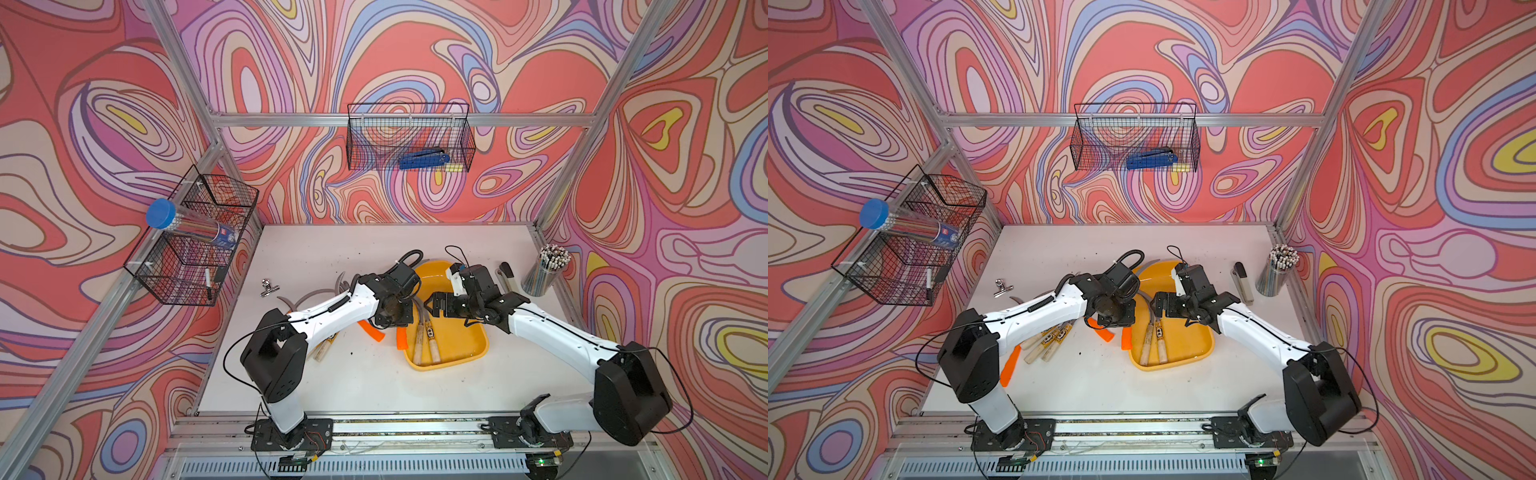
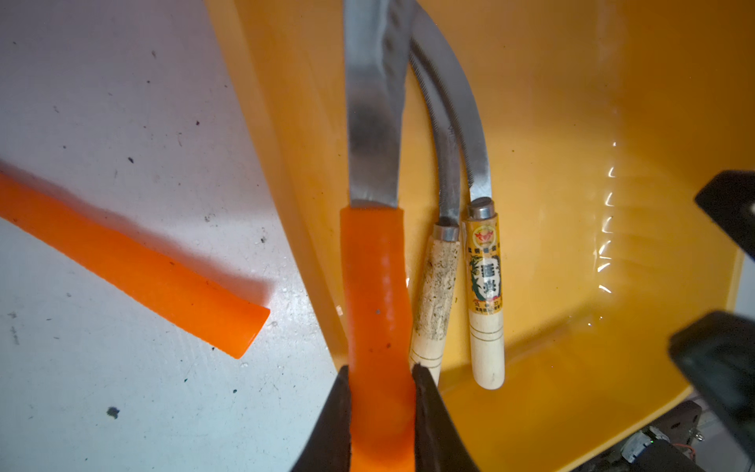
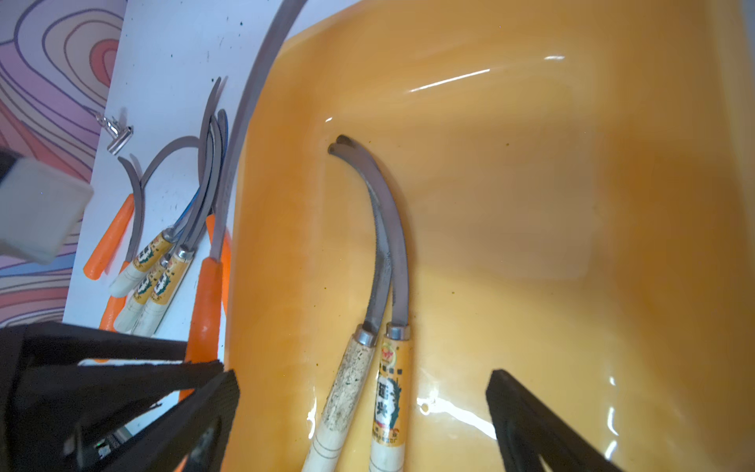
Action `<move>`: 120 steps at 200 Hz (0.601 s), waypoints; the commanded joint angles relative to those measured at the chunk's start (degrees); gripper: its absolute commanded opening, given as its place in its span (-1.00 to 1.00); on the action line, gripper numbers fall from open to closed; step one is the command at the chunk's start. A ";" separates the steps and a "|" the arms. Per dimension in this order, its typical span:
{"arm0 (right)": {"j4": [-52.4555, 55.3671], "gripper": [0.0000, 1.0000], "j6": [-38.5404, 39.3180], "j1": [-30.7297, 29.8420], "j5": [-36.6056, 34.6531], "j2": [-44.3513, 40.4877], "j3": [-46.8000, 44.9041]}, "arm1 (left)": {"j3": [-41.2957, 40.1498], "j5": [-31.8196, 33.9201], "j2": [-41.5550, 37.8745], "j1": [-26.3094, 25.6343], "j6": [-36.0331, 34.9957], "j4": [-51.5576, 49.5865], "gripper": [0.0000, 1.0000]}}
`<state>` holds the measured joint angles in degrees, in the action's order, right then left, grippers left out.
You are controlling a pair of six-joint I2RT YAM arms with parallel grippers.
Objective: Put small sickles into storage boxes
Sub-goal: Place the sickle in the storage box.
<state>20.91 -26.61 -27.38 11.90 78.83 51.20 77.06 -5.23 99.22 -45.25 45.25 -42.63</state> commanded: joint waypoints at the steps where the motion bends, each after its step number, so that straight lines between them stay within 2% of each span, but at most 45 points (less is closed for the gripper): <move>1: 1.29 0.97 -0.02 1.77 -0.58 -2.07 -1.36 | 2.40 -0.88 2.53 -1.02 1.67 1.29 -0.59; 66: 1.29 0.97 -0.27 2.92 0.16 -3.06 -2.33 | 5.30 -1.71 8.44 -3.13 2.06 2.84 -0.58; 85: 0.89 0.97 -0.57 3.00 0.69 -2.87 -2.51 | 5.39 -1.43 9.05 -3.15 1.53 2.73 -0.43; 102: 0.63 0.97 -0.59 2.95 0.78 -2.48 -2.68 | 5.64 -1.36 9.37 -3.14 0.99 2.52 -0.17; 120: 0.12 0.97 -0.70 3.04 1.16 -2.02 -2.86 | 5.87 -1.44 9.24 -3.15 0.65 2.38 -0.03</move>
<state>21.74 -26.83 -24.71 12.27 76.95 49.15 81.17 -7.05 107.79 -48.18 46.06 -40.40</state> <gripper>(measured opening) 0.985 0.425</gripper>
